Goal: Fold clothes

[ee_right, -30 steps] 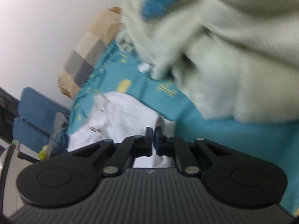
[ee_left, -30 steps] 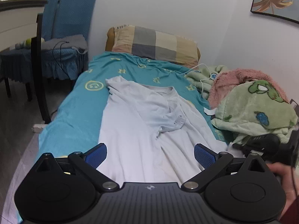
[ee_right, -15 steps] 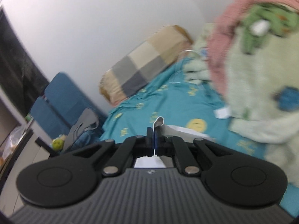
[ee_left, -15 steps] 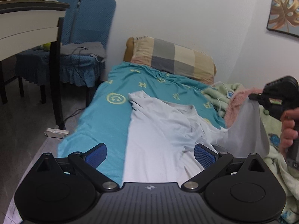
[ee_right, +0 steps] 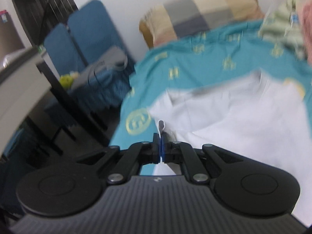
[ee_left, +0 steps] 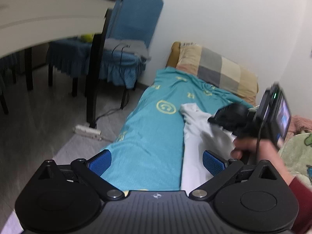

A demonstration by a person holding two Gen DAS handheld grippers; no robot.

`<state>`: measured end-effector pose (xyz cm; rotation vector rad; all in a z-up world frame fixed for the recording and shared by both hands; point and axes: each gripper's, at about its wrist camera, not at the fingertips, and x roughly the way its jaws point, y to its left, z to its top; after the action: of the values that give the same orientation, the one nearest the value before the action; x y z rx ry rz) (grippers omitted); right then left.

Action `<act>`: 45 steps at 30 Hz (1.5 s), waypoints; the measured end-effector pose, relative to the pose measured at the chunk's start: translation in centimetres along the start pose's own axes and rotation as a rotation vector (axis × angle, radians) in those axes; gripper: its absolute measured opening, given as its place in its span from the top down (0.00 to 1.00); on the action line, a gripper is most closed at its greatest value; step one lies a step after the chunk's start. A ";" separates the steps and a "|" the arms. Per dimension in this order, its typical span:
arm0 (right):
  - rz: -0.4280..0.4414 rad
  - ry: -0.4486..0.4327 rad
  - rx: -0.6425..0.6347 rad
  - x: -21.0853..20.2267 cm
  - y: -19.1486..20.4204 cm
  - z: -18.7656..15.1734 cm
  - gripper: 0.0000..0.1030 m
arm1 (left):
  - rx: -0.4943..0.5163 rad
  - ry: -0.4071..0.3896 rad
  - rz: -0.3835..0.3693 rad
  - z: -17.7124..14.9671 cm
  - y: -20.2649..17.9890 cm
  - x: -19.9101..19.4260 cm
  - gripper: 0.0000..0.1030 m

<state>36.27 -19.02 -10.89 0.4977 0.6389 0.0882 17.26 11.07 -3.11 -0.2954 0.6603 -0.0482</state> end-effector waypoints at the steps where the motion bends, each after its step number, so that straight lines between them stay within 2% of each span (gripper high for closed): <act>1: 0.004 0.020 -0.006 1.0 0.1 -0.6 0.94 | -0.001 0.011 -0.004 -0.2 0.1 0.4 0.02; 4: 0.023 0.077 -0.027 3.2 0.1 -2.2 0.92 | 0.006 0.041 -0.012 -0.8 -0.2 1.6 0.03; 6: 0.052 0.092 -0.059 1.4 -0.2 -1.9 0.82 | 0.021 0.055 -0.016 -1.4 -0.9 2.1 0.03; 10: 0.097 0.056 -0.135 -5.5 -0.9 -1.5 0.65 | 0.065 0.070 -0.033 -2.6 -2.8 2.4 0.04; 12: 0.086 0.035 -0.154 -9.8 -1.6 -2.0 0.51 | 0.096 0.069 -0.036 -3.2 -4.0 2.3 0.04; 17: 0.029 -0.018 -0.175 -20.4 -3.9 -4.0 0.38 | 0.127 0.052 -0.077 -4.4 -6.4 1.0 0.04; 19: -0.002 -0.042 -0.165 -24.0 -5.0 -5.2 0.37 | 0.135 0.042 -0.087 -5.0 -7.3 0.6 0.04; 22: -0.023 -0.088 -0.099 -28.0 -7.4 -6.6 0.33 | 0.140 0.031 -0.083 -6.2 -8.8 0.2 0.04; 24: -0.040 -0.122 -0.056 -29.6 -9.0 -7.0 0.24 | 0.150 0.029 -0.064 -7.1 -9.7 0.4 0.06; 28: -0.094 -0.189 -0.038 -30.5 -11.5 -6.0 0.24 | 0.211 0.051 -0.051 -8.3 -11.9 1.7 0.10; 32: -0.111 -0.221 0.022 -30.2 -14.2 -5.3 0.25 | 0.227 0.085 -0.032 -8.1 -14.5 5.1 0.15; 36: -0.125 -0.201 0.082 -29.1 -16.7 -5.0 0.24 | 0.260 0.107 -0.052 -7.3 -18.7 9.3 0.22; 40: -0.135 -0.179 0.148 -28.0 -18.6 -4.7 0.24 | 0.307 0.109 -0.048 -7.0 -23.1 13.9 0.25; 43: -0.120 -0.178 0.170 -27.7 -19.3 -4.6 0.25 | 0.333 0.142 -0.007 -7.2 -25.1 17.9 0.39; 44: -0.125 -0.177 0.171 -27.5 -19.4 -4.6 0.25 | 0.330 0.153 0.003 -7.3 -25.1 19.0 0.51; 45: -0.130 -0.176 0.172 -27.4 -19.5 -4.6 0.24 | 0.299 0.154 -0.008 -7.2 -24.6 19.3 0.67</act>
<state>10.18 -40.53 -8.23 0.6211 0.5065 -0.1336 29.34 -16.96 -13.02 -0.0058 0.7935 -0.1772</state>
